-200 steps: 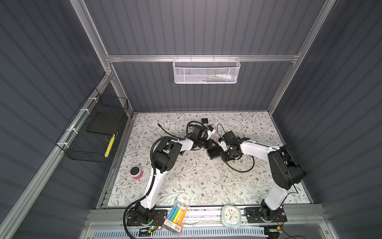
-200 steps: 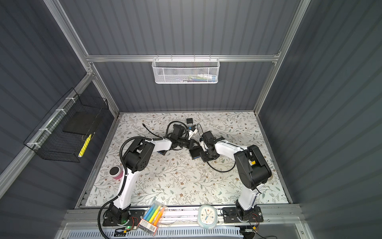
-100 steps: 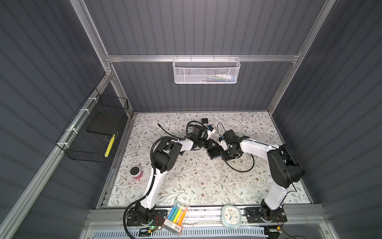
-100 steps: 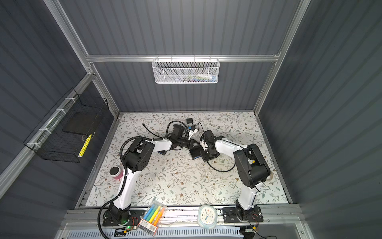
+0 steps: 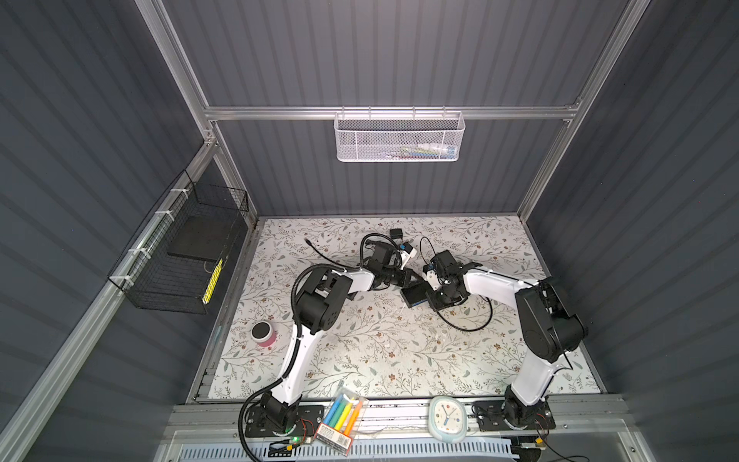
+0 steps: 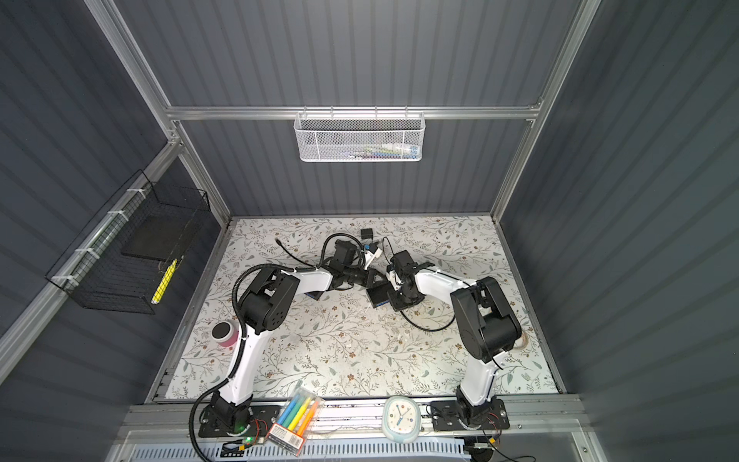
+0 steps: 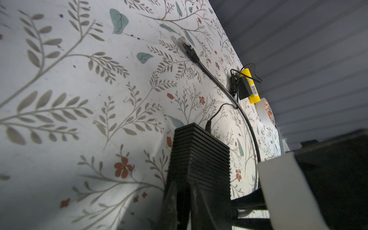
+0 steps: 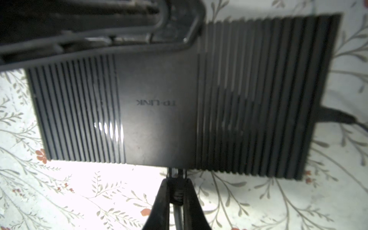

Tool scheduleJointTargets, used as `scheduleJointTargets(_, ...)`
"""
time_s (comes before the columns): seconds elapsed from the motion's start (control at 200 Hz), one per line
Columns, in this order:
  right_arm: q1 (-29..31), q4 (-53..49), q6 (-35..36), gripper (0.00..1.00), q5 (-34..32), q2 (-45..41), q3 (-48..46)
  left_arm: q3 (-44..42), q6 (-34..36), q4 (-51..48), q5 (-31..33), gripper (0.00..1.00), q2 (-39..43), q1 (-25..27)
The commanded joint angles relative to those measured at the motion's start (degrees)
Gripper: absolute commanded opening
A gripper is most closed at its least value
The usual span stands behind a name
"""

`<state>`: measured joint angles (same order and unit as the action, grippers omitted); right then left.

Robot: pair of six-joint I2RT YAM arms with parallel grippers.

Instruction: Insert the plug into the switch port

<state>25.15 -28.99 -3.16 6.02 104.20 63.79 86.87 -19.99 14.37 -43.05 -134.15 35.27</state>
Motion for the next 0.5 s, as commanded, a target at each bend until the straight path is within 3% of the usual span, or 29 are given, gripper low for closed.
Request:
scheduleJointTargets(0.0, -0.99, 20.84, -0.62, 0.00, -3.29, 3.05, 4.58, -3.55, -0.58, -11.26, -8.84, 0.14, -3.46, 5.61)
scheduleJointTargets(0.495, -0.94, 17.37, 0.34, 0.00, -4.13, 0.07, 9.84, -3.99, -1.70, -9.85, -8.87, 0.12, -3.84, 6.66)
